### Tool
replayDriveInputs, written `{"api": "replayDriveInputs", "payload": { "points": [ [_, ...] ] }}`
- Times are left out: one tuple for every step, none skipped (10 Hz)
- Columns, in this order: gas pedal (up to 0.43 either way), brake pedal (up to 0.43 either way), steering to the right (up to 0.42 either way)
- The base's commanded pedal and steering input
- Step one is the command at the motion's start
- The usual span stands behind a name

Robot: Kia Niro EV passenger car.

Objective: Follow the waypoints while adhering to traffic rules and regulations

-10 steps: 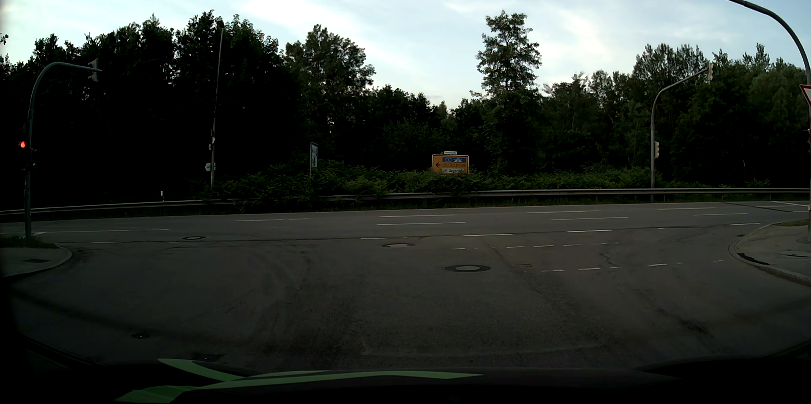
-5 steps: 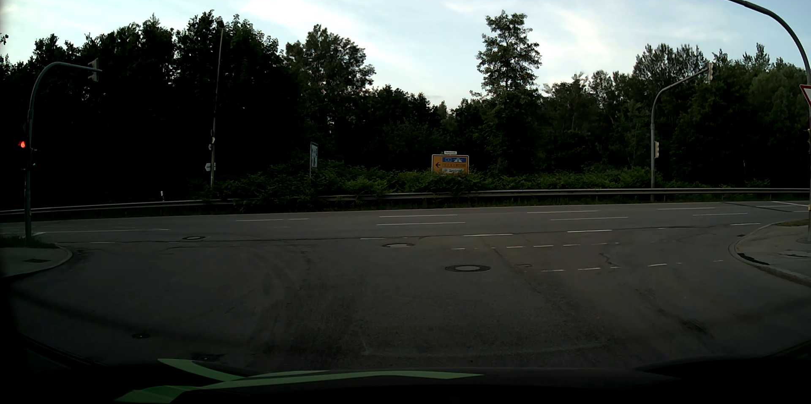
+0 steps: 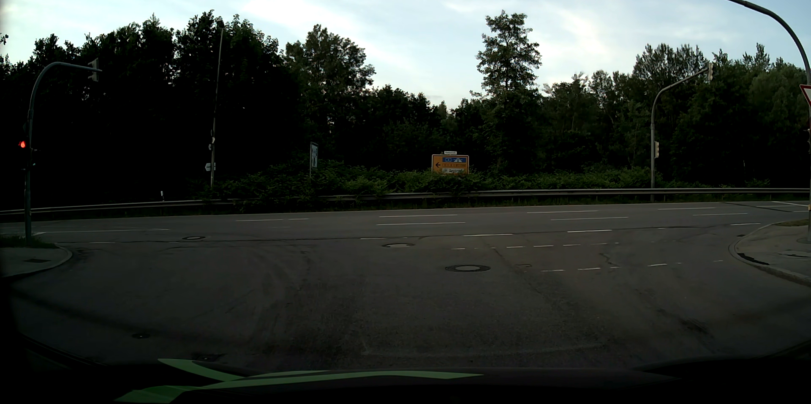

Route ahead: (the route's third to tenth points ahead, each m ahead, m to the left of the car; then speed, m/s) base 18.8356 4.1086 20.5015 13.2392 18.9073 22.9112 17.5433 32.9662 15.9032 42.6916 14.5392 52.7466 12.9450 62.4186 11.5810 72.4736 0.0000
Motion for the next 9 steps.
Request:
{"api": "replayDriveInputs", "payload": {
  "points": [
    [0.000,0.317,-0.009],
    [0.000,0.317,-0.009],
    [0.000,0.323,-0.009],
    [0.000,0.317,-0.009],
    [0.000,0.323,-0.009],
    [0.000,0.323,-0.009],
    [0.000,0.323,-0.009],
    [0.000,0.323,-0.009],
    [0.000,0.323,-0.009]
  ]
}}
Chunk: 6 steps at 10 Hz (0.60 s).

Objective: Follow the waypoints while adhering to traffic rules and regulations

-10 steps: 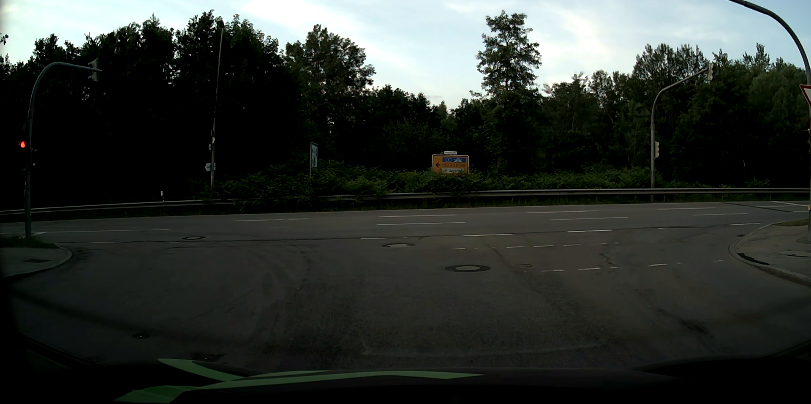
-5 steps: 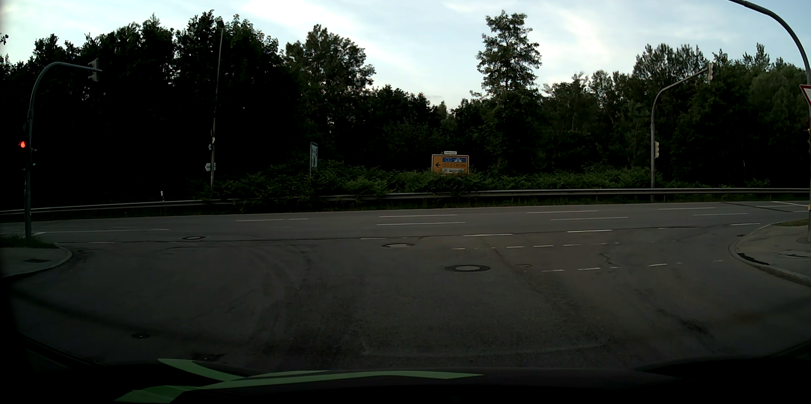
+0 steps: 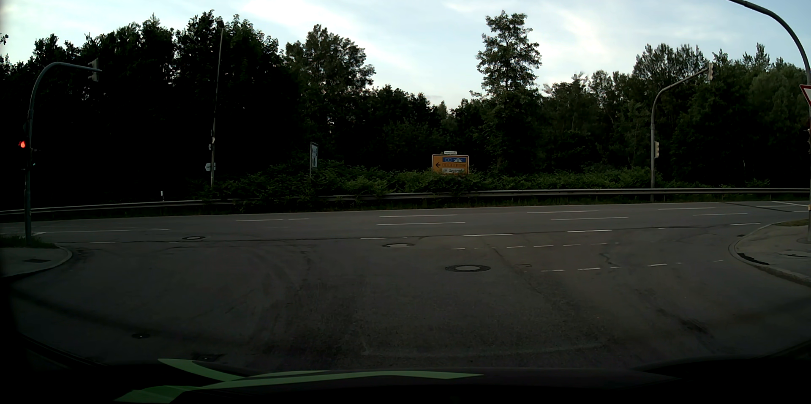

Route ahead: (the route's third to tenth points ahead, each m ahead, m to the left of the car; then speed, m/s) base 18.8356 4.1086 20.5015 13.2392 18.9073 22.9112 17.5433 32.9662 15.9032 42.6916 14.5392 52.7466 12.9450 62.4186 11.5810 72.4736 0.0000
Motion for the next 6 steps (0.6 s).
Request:
{"api": "replayDriveInputs", "payload": {
  "points": [
    [0.000,0.317,-0.009],
    [0.000,0.317,-0.009],
    [0.000,0.323,-0.009],
    [0.000,0.323,-0.009],
    [0.000,0.323,-0.009],
    [0.000,0.323,-0.009]
  ]
}}
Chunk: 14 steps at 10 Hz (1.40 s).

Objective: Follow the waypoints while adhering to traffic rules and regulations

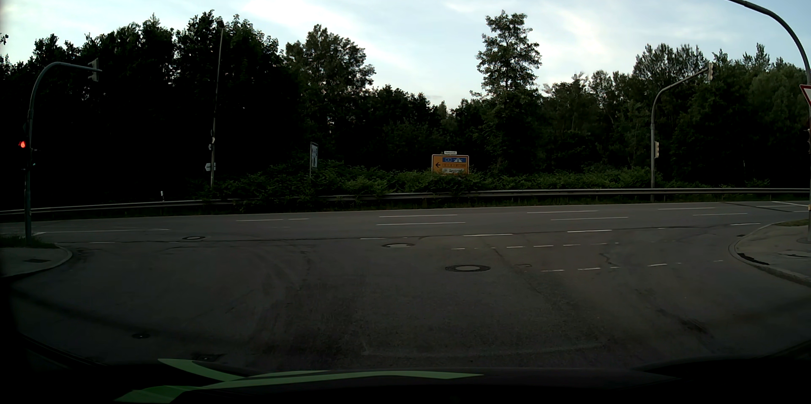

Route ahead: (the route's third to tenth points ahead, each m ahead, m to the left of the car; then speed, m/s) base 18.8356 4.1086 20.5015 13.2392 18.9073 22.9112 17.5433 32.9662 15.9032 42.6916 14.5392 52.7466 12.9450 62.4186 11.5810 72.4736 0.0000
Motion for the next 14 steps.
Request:
{"api": "replayDriveInputs", "payload": {
  "points": [
    [0.000,0.323,-0.009],
    [0.000,0.323,-0.010],
    [0.000,0.323,-0.010],
    [0.000,0.323,-0.011],
    [0.000,0.323,-0.011],
    [0.000,0.323,-0.011],
    [0.000,0.323,-0.011],
    [0.000,0.323,-0.011],
    [0.000,0.323,-0.012],
    [0.000,0.317,-0.011],
    [0.000,0.323,-0.011],
    [0.000,0.323,-0.012],
    [0.000,0.323,-0.011],
    [0.000,0.323,-0.011]
  ]
}}
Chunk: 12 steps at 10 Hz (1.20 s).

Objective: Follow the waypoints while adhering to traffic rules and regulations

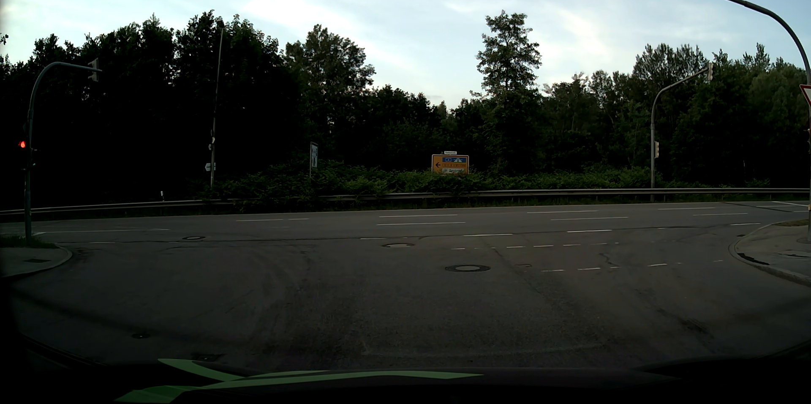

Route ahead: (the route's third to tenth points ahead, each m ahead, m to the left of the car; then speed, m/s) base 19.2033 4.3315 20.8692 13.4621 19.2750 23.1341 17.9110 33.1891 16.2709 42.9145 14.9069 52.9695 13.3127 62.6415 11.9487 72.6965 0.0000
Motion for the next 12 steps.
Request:
{"api": "replayDriveInputs", "payload": {
  "points": [
    [0.000,0.323,-0.011],
    [0.000,0.323,-0.012],
    [0.000,0.323,-0.012],
    [0.000,0.323,-0.012],
    [0.000,0.323,-0.012],
    [0.000,0.323,-0.012],
    [0.000,0.323,-0.012],
    [0.000,0.323,-0.011],
    [0.000,0.323,-0.011],
    [0.000,0.323,-0.011],
    [0.000,0.323,-0.011],
    [0.000,0.323,-0.011]
  ]
}}
